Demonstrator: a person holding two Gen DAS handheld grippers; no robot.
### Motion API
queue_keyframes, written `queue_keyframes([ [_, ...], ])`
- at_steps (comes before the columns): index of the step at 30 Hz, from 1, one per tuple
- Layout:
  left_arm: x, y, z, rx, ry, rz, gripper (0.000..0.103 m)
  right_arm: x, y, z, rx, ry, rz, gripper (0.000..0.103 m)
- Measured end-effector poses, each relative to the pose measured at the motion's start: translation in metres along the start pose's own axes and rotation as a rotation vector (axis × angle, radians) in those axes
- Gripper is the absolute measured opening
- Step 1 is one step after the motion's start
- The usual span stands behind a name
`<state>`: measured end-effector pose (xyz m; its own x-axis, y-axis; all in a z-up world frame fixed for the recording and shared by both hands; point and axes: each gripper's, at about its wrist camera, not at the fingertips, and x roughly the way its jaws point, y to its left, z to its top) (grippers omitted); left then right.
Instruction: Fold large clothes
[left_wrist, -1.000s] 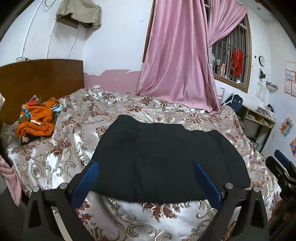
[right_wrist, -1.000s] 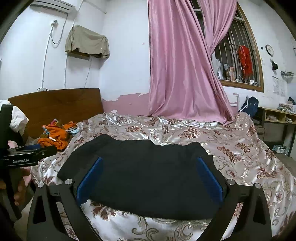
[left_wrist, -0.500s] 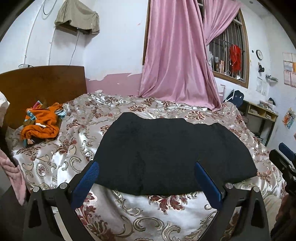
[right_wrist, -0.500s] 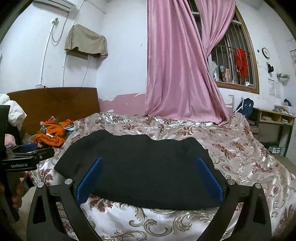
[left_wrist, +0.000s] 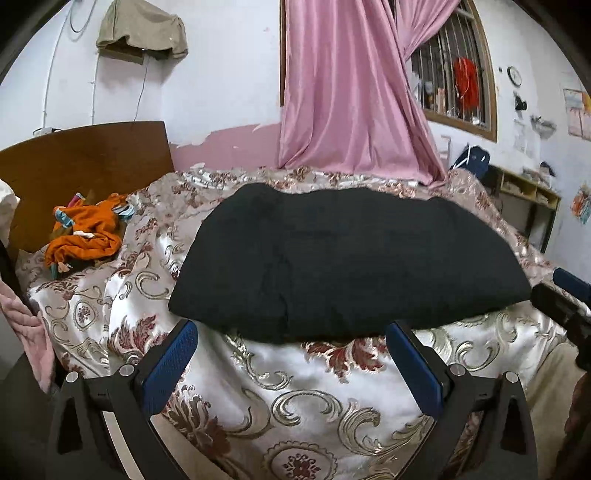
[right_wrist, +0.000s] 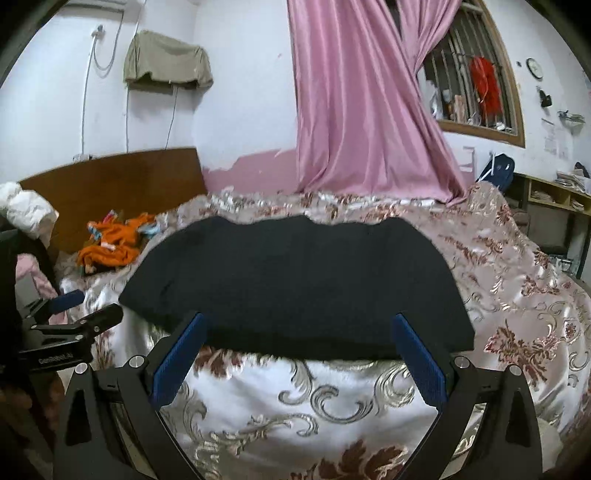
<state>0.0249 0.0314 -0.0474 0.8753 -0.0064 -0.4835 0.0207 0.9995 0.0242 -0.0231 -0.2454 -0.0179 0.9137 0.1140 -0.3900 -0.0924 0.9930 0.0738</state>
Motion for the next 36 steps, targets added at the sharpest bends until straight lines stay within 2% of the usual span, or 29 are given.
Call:
queue_keyframes([
  [4, 0.005, 0.003, -0.004, -0.013, 0.032, 0.009, 0.103, 0.025, 0.0, -0.009, 0.007, 0.114, 0.0, 0.099],
  [7, 0.011, 0.008, -0.004, -0.036, 0.053, 0.013, 0.103, 0.032, -0.005, -0.014, 0.033, 0.153, 0.006, 0.099],
  [12, 0.013, 0.009, -0.005, -0.04, 0.058, 0.019, 0.103, 0.03, -0.01, -0.018, 0.051, 0.145, -0.007, 0.099],
  [19, 0.006, 0.009, -0.002, -0.041, 0.018, 0.005, 0.103, 0.02, -0.009, -0.011, 0.028, 0.074, -0.028, 0.099],
  [36, -0.001, 0.0, -0.001, -0.009, 0.0, 0.003, 0.103, 0.018, -0.01, -0.009, 0.034, 0.065, -0.027, 0.099],
])
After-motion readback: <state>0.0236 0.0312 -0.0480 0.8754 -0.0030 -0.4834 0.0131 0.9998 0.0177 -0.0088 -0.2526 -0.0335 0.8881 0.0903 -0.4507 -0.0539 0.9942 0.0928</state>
